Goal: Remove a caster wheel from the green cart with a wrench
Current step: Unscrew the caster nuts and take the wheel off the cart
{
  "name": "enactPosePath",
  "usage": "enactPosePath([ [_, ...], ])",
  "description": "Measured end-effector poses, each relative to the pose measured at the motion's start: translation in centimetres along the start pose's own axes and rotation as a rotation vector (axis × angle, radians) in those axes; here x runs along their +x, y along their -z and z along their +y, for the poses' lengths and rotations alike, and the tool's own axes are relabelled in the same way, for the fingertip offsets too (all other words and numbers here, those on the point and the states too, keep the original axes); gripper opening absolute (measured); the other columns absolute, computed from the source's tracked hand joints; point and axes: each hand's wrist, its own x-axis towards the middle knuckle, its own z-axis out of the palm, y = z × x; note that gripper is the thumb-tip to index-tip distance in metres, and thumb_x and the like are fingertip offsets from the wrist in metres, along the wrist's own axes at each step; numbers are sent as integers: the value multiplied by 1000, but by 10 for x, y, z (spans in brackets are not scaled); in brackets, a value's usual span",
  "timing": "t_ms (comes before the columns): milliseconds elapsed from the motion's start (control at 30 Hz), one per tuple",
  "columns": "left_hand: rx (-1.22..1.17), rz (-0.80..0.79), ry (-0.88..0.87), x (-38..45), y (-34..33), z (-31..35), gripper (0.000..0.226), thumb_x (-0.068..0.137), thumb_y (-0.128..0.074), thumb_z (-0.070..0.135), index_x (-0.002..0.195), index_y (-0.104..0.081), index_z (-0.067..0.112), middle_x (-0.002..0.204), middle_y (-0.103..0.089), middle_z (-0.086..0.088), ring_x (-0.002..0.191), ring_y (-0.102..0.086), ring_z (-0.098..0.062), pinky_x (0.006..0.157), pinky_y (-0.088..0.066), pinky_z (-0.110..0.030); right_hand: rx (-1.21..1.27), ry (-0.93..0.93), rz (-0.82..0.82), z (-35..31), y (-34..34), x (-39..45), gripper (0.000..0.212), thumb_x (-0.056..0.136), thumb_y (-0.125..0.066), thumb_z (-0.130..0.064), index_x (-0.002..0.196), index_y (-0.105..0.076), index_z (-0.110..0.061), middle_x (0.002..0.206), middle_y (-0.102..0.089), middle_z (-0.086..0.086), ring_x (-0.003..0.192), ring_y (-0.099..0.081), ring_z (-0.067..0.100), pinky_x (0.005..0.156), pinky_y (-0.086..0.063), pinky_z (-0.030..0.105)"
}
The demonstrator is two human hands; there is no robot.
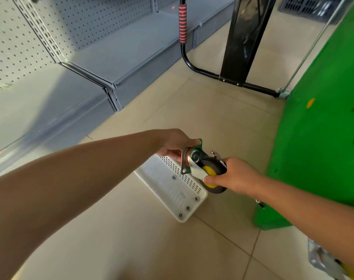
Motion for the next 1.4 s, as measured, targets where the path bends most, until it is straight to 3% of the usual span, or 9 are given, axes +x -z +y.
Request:
enactPosePath([
  [267, 315, -137, 153, 12, -40, 0, 30, 102, -60, 35, 101, -67, 6, 85, -69, -6, 70, -66, -16, 63, -59, -26, -359, -34, 18, 15, -29, -1, 71, 54, -63, -90, 85, -64, -26, 76, -67, -9, 69, -64, 11, 65, -55, 30],
  [433, 221, -182, 160, 10, -44, -2, 41, 104, -53, 42, 105, -66, 3, 88, -72, -11, 64, -68, -18, 64, -59, -28, -616, 55, 35, 18, -24, -4, 57, 68, -63, -79, 82, -59, -24, 72, -59, -7, 63, -56, 11, 51, -39, 26],
  [567, 7, -55, 169, 7, -23, -13, 53, 107, -44, 42, 108, -68, -5, 97, -74, -21, 77, -74, -27, 69, -62, -33, -671, 47, 88, 32, -26, -7, 50, 77, -59, -73, 91, -61, -26, 77, -59, -7, 71, -60, 16, 57, -45, 27],
  [700, 539, 56, 263, 17, -6, -55, 22, 100, -54, 10, 103, -67, -7, 89, -72, -17, 65, -68, -22, 57, -59, -28, -634, 0, 134, 38, -31, -10, 46, 79, -57, -74, 83, -54, -28, 71, -53, -10, 69, -58, 15, 53, -41, 26],
  [833, 938, 288, 2, 36, -30, -104, 36, 99, -62, 29, 129, -65, 9, 131, -65, -7, 115, -64, -24, 95, -54, -33, -622, -19, 138, 36, -33, -9, 44, 80, -59, -71, 81, -53, -28, 71, -53, -10, 67, -57, 14, 48, -35, 25],
  [933, 774, 399, -44, 52, -55, -131, 42, 94, -70, 32, 129, -66, 8, 130, -66, -9, 113, -65, -25, 91, -54, -31, -608, -26, 144, 37, -32, -9, 43, 80, -60, -70, 80, -54, -28, 70, -54, -10, 67, -58, 14, 49, -37, 25],
  [1133, 564, 545, -57, 73, -65, -143, 8, 94, -60, 15, 90, -67, 17, 113, -69, -12, 95, -64, -27, 81, -53, -32, -583, -62, 171, 40, -31, -8, 44, 80, -62, -69, 82, -60, -24, 71, -58, -7, 67, -61, 16, 56, -48, 26],
  [1233, 588, 525, -68, 69, -64, -137, 17, 94, -62, 13, 107, -72, 15, 118, -70, -7, 105, -66, -28, 86, -56, -31, -567, -85, 184, 38, -28, -11, 45, 79, -62, -69, 85, -61, -24, 74, -61, -5, 69, -62, 17, 60, -54, 28],
  [1400, 578, 529, -148, 40, -54, -101, 18, 89, -67, 18, 105, -73, 12, 106, -71, -5, 94, -67, -26, 78, -54, -30, -539, -102, 206, 12, -12, -25, 49, 81, -61, -70, 87, -62, -22, 73, -58, -4, 70, -62, 17, 61, -55, 29],
])
